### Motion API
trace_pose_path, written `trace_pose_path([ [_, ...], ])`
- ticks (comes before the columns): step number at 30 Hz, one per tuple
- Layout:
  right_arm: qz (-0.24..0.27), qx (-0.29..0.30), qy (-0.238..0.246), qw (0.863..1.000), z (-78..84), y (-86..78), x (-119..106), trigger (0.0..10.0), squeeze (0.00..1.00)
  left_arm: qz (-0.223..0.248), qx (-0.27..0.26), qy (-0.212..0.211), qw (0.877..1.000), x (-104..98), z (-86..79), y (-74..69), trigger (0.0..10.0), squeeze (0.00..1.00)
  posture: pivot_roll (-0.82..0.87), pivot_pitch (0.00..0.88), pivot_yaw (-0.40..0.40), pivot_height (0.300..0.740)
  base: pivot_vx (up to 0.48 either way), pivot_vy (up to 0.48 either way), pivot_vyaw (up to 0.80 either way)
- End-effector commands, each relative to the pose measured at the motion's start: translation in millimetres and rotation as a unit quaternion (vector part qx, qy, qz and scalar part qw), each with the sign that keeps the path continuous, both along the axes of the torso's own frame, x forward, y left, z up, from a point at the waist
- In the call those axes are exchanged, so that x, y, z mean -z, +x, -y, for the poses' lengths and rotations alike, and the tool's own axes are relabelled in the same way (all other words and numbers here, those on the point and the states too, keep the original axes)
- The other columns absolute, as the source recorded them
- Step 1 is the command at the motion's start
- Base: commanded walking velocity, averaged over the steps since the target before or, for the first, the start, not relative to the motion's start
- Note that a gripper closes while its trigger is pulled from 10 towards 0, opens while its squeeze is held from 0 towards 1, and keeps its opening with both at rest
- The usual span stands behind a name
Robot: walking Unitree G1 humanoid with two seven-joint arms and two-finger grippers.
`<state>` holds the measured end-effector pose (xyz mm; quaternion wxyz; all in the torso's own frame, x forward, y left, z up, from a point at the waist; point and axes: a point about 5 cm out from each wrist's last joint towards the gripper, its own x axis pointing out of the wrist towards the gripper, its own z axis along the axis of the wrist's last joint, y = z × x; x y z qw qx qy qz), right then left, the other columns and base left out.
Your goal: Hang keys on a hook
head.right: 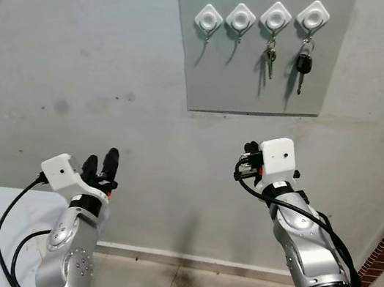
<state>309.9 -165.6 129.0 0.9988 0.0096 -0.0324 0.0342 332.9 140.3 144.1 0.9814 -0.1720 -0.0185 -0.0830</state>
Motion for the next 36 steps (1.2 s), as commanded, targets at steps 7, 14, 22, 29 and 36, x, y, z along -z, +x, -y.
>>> trace_pose_path([
  [7,0.009,-0.011,-0.010,1.000,-3.0,-0.9,-4,10.0,0.00,0.000,0.029,0.040,0.999,2,5.7,-8.5,10.0,0.00,0.14,0.000,0.005,0.740,0.000,0.000,-0.72],
  [14,0.006,-0.015,-0.035,0.999,9.1,-3.4,-2,10.0,0.00,-0.011,0.086,0.083,0.993,15,10.7,-26.7,10.0,0.00,0.14,0.000,0.010,0.740,0.000,0.000,-0.71],
  [22,0.008,-0.010,-0.032,0.999,8.7,-3.7,-3,10.0,0.00,-0.005,0.090,0.085,0.992,9,11.4,-23.6,10.0,0.00,0.14,0.000,0.014,0.740,0.000,0.000,-0.72],
  [29,0.008,-0.008,-0.022,1.000,3.8,-5.7,-2,10.0,0.00,0.007,0.094,0.081,0.992,0,13.5,-21.8,10.0,0.00,0.13,0.000,0.021,0.740,0.000,0.000,-0.72],
  [36,0.017,0.000,-0.021,1.000,5.7,-5.5,-4,10.0,0.00,0.008,0.093,0.084,0.992,-2,11.9,-20.1,10.0,0.00,0.12,0.000,0.024,0.740,0.000,0.000,-0.71],
])
